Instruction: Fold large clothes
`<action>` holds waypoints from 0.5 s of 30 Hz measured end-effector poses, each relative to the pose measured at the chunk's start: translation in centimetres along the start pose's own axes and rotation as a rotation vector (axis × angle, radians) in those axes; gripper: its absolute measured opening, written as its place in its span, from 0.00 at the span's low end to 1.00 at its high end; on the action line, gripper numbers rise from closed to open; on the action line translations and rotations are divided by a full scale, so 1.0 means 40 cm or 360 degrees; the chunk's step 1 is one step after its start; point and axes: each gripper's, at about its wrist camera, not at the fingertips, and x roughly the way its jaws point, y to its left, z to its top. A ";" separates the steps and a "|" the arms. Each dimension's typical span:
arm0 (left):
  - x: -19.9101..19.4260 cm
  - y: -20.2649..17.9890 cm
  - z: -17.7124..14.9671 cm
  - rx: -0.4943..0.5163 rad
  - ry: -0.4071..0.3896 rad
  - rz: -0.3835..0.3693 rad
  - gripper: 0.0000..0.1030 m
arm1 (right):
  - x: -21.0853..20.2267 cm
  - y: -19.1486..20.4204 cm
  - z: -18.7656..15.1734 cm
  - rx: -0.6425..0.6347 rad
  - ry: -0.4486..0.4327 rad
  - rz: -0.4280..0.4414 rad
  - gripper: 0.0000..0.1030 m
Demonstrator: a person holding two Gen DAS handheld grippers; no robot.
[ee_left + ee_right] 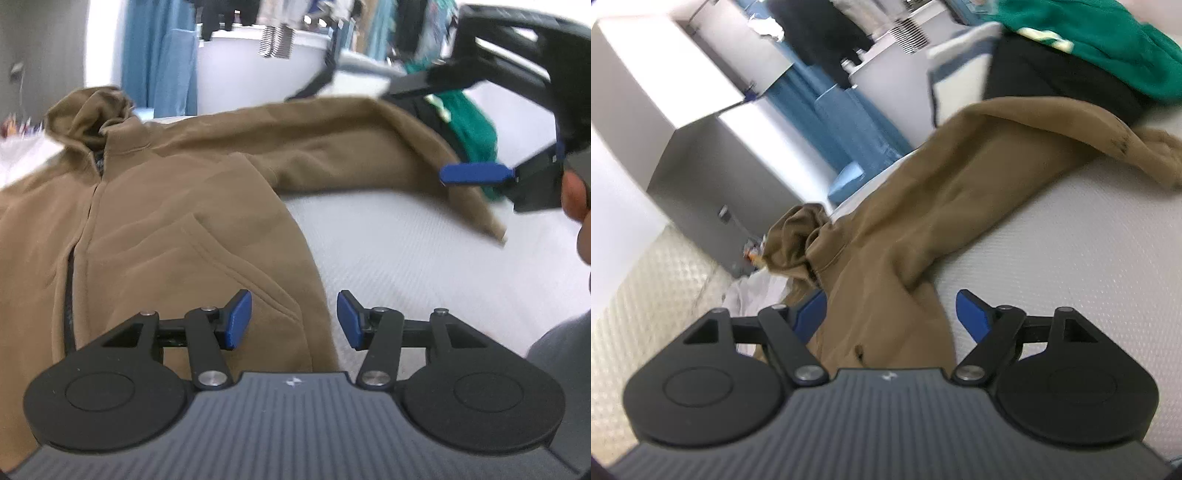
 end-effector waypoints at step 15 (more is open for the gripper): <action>0.129 -0.130 -0.099 0.0800 -0.0003 0.0503 0.51 | 0.125 -0.126 0.003 0.0173 0.0156 -0.0126 0.78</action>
